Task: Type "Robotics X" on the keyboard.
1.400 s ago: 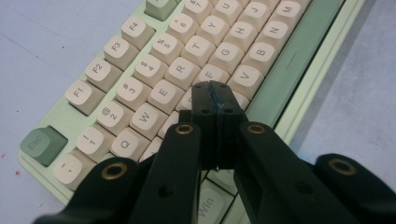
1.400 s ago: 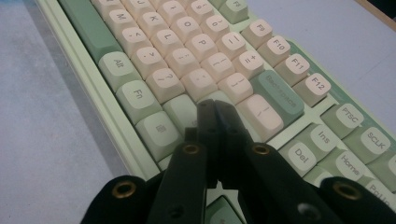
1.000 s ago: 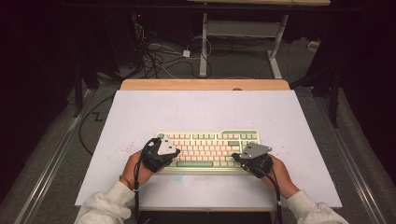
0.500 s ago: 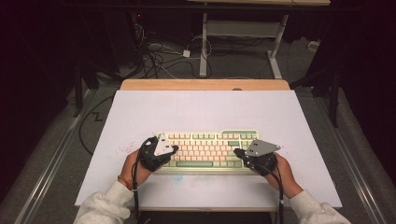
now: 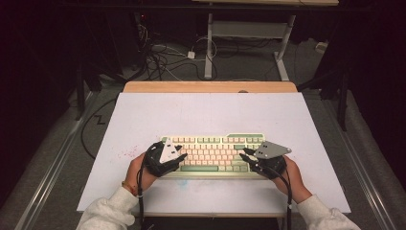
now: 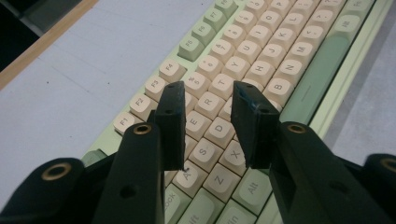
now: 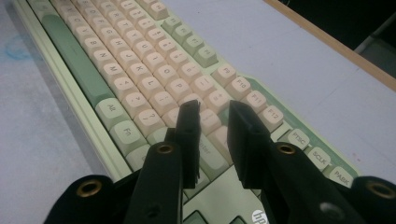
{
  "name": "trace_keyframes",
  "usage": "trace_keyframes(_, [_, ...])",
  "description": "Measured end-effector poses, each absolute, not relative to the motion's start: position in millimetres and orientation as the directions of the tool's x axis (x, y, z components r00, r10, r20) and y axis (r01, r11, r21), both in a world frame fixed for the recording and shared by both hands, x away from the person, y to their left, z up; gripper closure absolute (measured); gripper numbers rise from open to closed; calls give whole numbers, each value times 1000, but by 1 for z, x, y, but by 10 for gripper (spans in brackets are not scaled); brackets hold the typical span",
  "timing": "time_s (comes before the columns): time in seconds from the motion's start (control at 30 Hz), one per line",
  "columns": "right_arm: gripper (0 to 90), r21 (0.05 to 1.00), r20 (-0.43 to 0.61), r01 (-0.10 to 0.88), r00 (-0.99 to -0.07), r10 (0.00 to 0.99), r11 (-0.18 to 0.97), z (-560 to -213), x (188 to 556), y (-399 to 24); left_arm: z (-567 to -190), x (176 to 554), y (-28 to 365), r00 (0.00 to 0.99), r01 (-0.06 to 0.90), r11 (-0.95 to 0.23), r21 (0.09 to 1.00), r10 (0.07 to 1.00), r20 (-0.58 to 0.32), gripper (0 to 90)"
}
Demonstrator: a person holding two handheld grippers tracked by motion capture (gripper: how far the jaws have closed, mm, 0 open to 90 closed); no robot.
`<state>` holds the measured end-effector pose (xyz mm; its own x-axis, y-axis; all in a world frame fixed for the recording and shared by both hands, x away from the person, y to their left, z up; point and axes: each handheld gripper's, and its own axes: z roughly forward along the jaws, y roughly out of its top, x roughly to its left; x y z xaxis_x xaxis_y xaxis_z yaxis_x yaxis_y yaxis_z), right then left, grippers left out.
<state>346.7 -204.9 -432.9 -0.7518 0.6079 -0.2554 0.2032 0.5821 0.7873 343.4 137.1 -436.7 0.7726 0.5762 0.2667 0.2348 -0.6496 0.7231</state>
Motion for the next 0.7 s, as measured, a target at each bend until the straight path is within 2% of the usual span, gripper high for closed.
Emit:
trace_keyframes(0.1, [693,792,-253,201,-751,609,577,-432,346,-205,-437,343,137,761,231,-642,731,588,275,513])
trace_keyframes(0.17, [643,795,-250,201,-751,611,572,-432,346,-205,-438,341,136,740,223,-641,734,602,301,405])
trace_keyframes(0.23, [628,796,-250,199,-753,609,572,-432,346,-205,-438,340,135,737,225,-639,735,606,301,373])
trace_keyframes(0.33, [550,801,-249,194,-752,610,567,-432,345,-204,-440,340,135,731,227,-629,744,615,297,314])
trace_keyframes(0.4, [454,800,-253,193,-750,611,568,-433,345,-203,-441,339,134,725,227,-621,750,622,295,253])
trace_keyframes(0.53, [310,797,-257,194,-749,611,572,-434,345,-201,-442,339,134,726,225,-616,755,623,292,191])
trace_keyframes(0.7, [215,800,-262,197,-735,625,567,-436,345,-199,-443,338,134,731,219,-609,762,620,285,150])
